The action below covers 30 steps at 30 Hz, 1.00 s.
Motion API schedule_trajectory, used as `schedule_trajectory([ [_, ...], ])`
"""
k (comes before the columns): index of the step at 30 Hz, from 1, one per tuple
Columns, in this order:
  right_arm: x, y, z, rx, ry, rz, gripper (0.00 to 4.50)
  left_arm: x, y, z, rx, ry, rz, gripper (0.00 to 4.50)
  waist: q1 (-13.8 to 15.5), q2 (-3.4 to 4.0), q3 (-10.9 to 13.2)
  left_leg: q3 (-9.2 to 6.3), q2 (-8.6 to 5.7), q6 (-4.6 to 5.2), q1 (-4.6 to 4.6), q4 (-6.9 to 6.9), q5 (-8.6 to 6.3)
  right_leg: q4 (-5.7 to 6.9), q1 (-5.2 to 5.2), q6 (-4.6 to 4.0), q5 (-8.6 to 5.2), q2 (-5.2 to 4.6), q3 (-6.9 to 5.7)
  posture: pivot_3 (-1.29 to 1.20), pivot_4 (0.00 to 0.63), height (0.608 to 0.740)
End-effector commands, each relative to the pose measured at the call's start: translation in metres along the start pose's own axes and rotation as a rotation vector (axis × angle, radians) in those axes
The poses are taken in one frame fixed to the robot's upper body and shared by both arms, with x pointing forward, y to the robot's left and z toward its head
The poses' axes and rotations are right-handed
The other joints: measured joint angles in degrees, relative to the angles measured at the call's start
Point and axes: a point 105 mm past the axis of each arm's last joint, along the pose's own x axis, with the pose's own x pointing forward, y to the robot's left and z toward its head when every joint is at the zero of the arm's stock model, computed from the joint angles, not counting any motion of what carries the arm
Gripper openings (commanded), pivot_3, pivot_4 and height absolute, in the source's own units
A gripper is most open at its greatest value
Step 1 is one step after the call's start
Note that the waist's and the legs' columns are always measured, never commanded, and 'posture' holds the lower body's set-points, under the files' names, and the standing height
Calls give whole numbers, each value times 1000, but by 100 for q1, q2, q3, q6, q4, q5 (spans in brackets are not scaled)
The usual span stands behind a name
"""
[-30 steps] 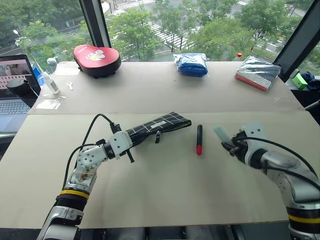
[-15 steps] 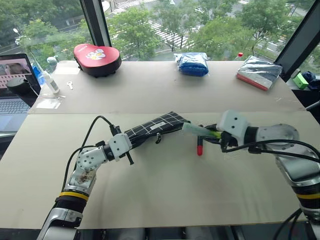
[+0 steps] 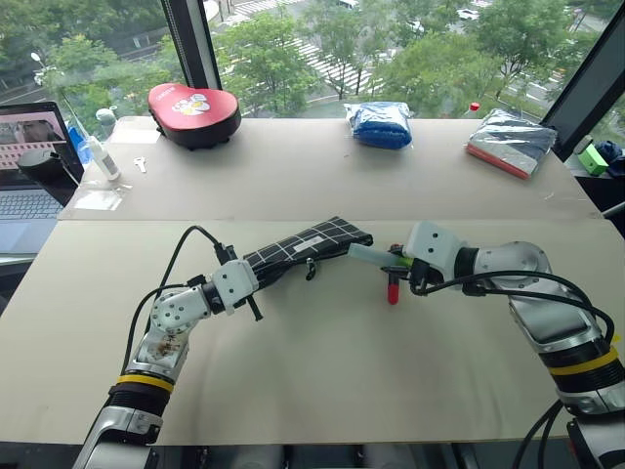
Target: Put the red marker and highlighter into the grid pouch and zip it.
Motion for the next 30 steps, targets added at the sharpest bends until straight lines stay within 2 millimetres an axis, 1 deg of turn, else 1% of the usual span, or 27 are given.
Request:
schedule_trajectory([
  [1, 2, -8, 14, -64, -32, -22, 1056, 4, 5, 14, 42, -36, 4, 0, 0, 0, 0, 0, 0, 0, 0, 0, 0, 0, 0, 0, 0, 0, 0, 0, 150, 740],
  [4, 8, -6, 17, -89, -33, -7, 1056, 4, 5, 14, 41, -37, 3, 0, -1, 0, 0, 1, 1, -1, -2, -1, 1, 2, -6, 0, 0, 0, 0, 0, 150, 740],
  [8, 22, -4, 29, -153, -49, 11, 1056, 5, 5, 15, 40, -36, 0, 0, -23, 0, 0, 6, 0, -2, -5, -1, 1, 4, -14, -2, 1, 1, 2, 0, 150, 740],
  [11, 32, 2, 33, -260, -32, 45, 1056, 5, 5, 16, 41, -37, -3, 0, -33, 0, 0, 7, -1, -5, -14, -1, 3, 5, -24, -2, 1, 1, 3, 0, 150, 740],
  [16, 41, 5, 42, -362, -46, 62, 1056, 5, 6, 16, 39, -37, -5, 0, -35, 0, 0, 8, -3, -7, -20, -1, 4, 4, -28, -2, 1, 1, 2, 0, 150, 740],
  [18, 46, 4, 50, -407, -68, 48, 1056, 5, 6, 17, 37, -37, -8, 0, -43, 0, 0, 8, -3, -8, -20, -1, 5, 5, -29, -2, 1, 1, 3, 0, 150, 740],
  [21, 56, 7, 71, -485, -156, 13, 1056, 6, 6, 18, 34, -40, -11, 0, -62, 0, 0, 8, -3, -10, -19, -1, 6, 6, -31, -2, 1, 2, 2, 0, 150, 740],
  [24, 63, 17, 86, -545, -237, 16, 1056, 7, 8, 19, 35, -43, -11, 0, -89, 0, 0, 8, -4, -14, -19, -4, 8, 7, -37, -2, 2, 3, 1, 0, 150, 740],
  [27, 68, 24, 90, -629, -275, 14, 1056, 8, 10, 19, 34, -46, -7, 0, -88, 0, 0, 8, -5, -21, -20, -4, 12, 10, -36, -3, 2, 3, 1, 0, 150, 740],
  [30, 71, 27, 83, -665, -268, 24, 1056, 8, 10, 19, 34, -47, -5, 0, -95, 0, 0, 9, -7, -21, -21, -4, 13, 10, -36, -2, 2, 3, 3, 0, 150, 740],
])
